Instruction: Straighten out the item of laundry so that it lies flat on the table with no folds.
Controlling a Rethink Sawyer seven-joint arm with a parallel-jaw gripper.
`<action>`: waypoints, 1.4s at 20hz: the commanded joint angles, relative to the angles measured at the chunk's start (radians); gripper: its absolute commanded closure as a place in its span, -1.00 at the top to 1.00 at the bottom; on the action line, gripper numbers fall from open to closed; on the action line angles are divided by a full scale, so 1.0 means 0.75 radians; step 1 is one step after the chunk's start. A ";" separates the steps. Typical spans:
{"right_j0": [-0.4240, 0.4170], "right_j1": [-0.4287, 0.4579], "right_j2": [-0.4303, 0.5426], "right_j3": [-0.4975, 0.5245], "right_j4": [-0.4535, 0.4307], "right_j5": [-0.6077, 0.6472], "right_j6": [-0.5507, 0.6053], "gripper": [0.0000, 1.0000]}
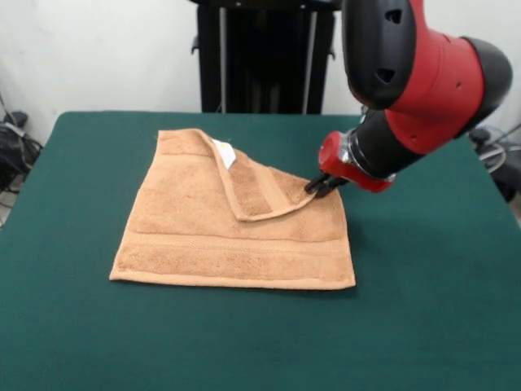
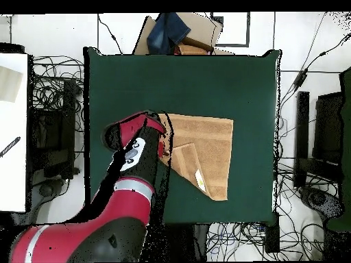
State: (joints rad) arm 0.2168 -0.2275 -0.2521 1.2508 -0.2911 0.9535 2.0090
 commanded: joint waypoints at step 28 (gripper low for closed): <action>0.039 0.418 -0.263 -0.296 0.033 0.080 0.568 -1.00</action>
State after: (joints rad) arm 0.2894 0.0217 -0.4950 1.0387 -0.2946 0.9959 2.2661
